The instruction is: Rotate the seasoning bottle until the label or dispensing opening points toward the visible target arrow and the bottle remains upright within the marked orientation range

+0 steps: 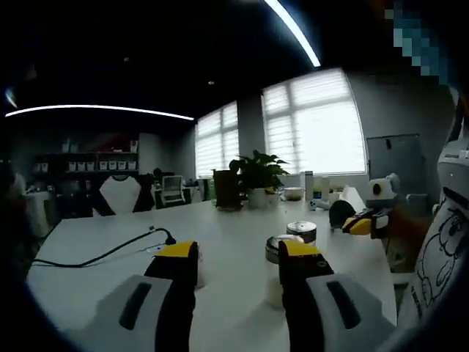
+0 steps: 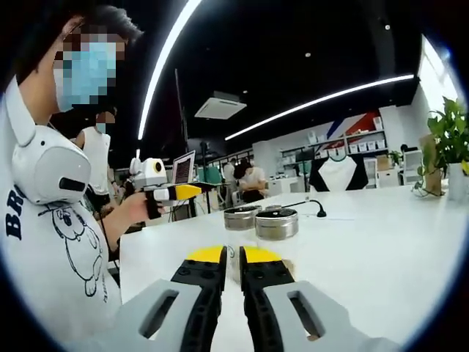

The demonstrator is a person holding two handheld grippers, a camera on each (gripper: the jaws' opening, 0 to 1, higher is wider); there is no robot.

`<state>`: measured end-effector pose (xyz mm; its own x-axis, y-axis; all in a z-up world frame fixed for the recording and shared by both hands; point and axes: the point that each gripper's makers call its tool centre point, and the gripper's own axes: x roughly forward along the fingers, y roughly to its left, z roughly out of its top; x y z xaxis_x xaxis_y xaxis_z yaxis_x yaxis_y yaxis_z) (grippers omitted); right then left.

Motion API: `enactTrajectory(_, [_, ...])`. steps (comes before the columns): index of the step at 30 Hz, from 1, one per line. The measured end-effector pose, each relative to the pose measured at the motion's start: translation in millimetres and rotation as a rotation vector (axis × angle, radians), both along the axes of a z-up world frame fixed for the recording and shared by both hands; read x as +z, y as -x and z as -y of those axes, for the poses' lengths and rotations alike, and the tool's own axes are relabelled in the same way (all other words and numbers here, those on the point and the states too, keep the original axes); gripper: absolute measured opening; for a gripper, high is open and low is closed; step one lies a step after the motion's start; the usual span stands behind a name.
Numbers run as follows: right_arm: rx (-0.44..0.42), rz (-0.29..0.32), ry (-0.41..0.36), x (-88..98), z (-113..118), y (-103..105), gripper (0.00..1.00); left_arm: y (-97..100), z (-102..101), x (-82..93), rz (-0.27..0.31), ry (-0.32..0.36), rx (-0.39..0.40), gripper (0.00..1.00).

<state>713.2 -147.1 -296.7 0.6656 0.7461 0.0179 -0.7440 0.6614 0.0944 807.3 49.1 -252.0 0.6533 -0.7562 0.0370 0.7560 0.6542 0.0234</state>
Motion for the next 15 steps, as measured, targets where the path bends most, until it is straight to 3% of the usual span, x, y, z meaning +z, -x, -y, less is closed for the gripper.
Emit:
enactTrajectory(4, [-0.011, 0.000, 0.025, -3.1, -4, -2, 0.04, 1.1, -19, -7.1, -0.022, 0.022, 0.047, 0.46])
enactTrajectory(9, [-0.023, 0.009, 0.021, -2.6, -5, -3, 0.05, -0.6, -27, -13.0, -0.032, 0.029, 0.071, 0.46])
enactTrajectory(12, [-0.052, 0.023, -0.005, 2.1, -3, -5, 0.08, 3.3, -29, -9.6, 0.033, -0.004, 0.099, 0.46])
enactTrajectory(15, [-0.071, 0.038, -0.023, 7.9, -1, -7, 0.08, 9.3, -31, -8.6, 0.054, -0.023, 0.102, 0.46])
